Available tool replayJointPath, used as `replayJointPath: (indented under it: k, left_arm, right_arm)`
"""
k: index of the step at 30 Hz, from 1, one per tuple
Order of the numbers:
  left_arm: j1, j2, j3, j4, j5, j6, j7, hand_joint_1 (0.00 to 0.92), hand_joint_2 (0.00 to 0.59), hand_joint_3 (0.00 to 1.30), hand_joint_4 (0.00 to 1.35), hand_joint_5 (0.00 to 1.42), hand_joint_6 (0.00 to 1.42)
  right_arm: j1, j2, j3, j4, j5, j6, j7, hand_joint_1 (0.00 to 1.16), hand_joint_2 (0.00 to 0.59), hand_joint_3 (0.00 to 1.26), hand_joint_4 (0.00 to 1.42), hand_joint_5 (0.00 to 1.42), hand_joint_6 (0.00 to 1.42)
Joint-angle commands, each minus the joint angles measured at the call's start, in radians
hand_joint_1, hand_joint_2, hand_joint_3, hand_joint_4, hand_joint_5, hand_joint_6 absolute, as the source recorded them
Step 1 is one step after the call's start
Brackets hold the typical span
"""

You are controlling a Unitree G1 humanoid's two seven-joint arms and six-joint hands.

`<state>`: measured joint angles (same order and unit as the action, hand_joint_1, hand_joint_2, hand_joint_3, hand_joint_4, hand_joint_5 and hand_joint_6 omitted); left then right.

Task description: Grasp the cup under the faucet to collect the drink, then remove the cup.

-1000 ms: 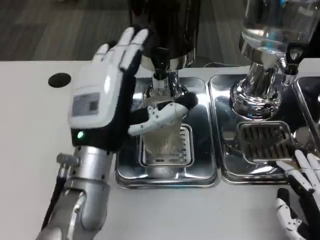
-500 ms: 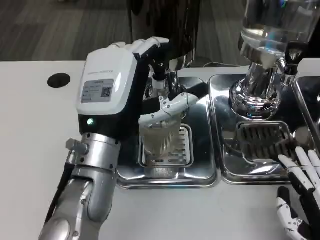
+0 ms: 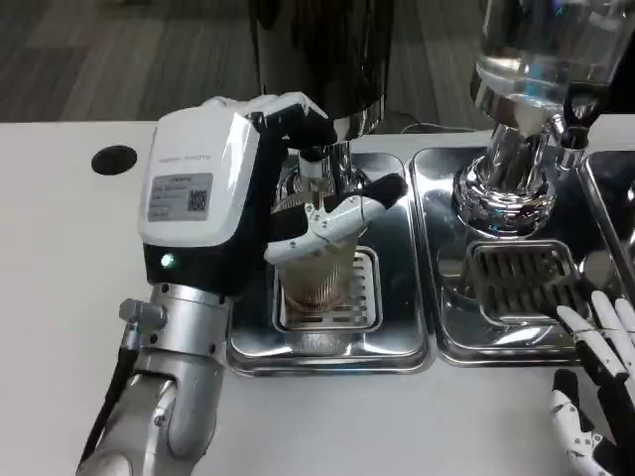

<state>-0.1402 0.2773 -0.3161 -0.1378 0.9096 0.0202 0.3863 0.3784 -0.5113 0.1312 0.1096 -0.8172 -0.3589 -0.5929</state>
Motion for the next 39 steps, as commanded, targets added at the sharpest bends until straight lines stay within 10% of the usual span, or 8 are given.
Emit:
replayJointPath:
  k: [1, 39]
  left_arm:
    - [0.038, 0.002, -0.003, 0.021, 0.007, -0.009, 0.007, 0.0, 0.09, 0.71, 0.66, 0.69, 0.49]
    - [0.053, 0.004, 0.015, 0.024, -0.001, -0.025, 0.023, 0.0, 0.086, 0.71, 0.66, 0.69, 0.5]
  right_arm:
    - [0.005, 0.006, -0.001, 0.002, 0.01, -0.005, -0.002, 0.1, 0.561, 0.16, 0.0, 0.0, 0.08]
    - [0.004, 0.011, 0.006, 0.015, 0.016, -0.011, -0.005, 0.1, 0.561, 0.17, 0.0, 0.0, 0.08]
